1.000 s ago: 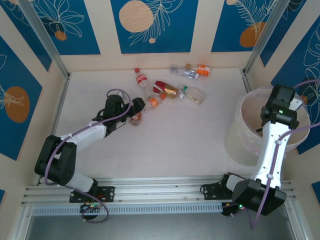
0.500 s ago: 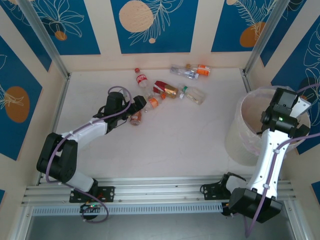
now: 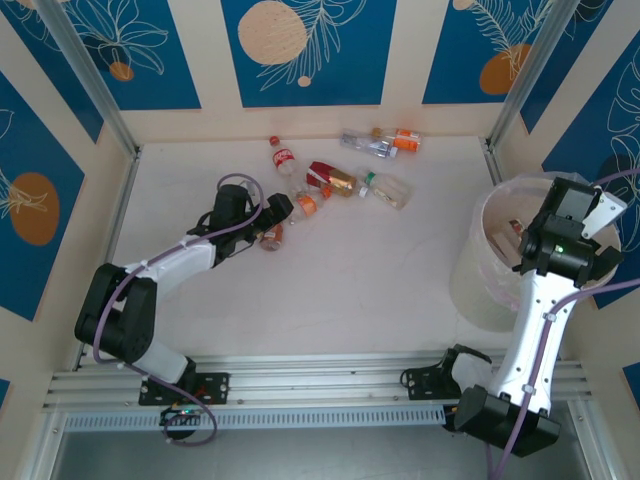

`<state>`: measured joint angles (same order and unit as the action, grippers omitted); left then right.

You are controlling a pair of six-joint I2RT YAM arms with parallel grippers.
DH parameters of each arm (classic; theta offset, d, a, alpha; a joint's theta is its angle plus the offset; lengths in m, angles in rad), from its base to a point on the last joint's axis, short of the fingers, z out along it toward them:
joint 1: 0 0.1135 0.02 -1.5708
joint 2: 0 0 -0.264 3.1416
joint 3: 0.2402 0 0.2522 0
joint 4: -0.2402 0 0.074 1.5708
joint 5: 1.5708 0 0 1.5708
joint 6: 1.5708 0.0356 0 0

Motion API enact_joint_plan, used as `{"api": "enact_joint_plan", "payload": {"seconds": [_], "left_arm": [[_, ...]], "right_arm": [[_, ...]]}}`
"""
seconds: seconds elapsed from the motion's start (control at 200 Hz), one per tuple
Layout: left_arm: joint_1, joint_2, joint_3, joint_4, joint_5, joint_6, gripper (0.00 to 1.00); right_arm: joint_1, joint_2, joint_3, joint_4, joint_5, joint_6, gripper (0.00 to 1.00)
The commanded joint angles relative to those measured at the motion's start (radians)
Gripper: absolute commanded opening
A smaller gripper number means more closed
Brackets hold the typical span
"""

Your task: Put the plastic bottles in the bin

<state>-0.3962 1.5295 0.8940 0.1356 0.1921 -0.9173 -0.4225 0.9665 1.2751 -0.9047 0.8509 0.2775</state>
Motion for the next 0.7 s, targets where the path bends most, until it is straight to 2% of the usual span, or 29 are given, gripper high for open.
{"api": "enact_joint_plan", "payload": {"seconds": [0.0, 0.28, 0.525, 0.695], "left_arm": [[0.011, 0.011, 0.034, -0.019, 0.014, 0.006, 1.00], [0.011, 0.015, 0.072, -0.119, -0.022, 0.050, 1.00], [0.010, -0.017, 0.050, -0.080, 0.024, 0.110, 1.00], [0.011, -0.050, 0.051, -0.135, -0.050, 0.143, 1.00]], "right_arm": [[0.018, -0.024, -0.012, 0.032, -0.043, 0.010, 1.00], [0.091, -0.090, -0.015, 0.062, -0.289, 0.061, 0.99], [0.114, -0.214, -0.091, 0.193, -0.594, 0.125, 0.99], [0.122, -0.240, -0.119, 0.260, -0.833, 0.172, 1.00]]}}
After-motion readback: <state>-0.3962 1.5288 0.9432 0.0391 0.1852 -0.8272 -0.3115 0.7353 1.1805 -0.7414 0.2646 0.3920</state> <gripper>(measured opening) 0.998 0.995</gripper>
